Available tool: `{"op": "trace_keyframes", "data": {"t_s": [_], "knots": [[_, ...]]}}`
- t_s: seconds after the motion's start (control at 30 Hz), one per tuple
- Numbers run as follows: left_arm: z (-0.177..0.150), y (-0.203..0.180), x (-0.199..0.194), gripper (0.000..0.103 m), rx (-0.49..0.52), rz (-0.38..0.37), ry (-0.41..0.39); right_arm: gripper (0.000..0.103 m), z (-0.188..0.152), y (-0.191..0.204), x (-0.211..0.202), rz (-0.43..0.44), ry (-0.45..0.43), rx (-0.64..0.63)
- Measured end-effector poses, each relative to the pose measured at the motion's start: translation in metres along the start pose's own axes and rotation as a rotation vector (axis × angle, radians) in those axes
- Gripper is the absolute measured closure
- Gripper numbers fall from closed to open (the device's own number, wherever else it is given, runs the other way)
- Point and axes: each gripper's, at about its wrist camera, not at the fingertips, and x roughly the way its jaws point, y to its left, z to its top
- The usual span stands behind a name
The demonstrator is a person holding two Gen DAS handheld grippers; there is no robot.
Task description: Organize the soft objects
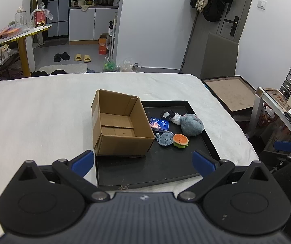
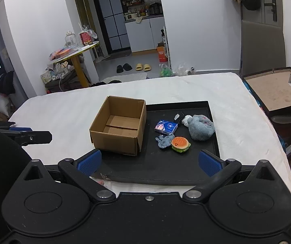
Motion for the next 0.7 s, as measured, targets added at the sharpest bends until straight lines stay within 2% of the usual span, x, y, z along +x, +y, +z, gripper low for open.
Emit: {"op": "trace_keyframes", "data": {"t_s": [0.7], "knots": [[0.0, -0.0065, 0.0025, 0.001, 0.014, 0.016, 0.008, 0.0, -0.0023, -0.004, 0.0068, -0.011, 0.014, 0.005]]}}
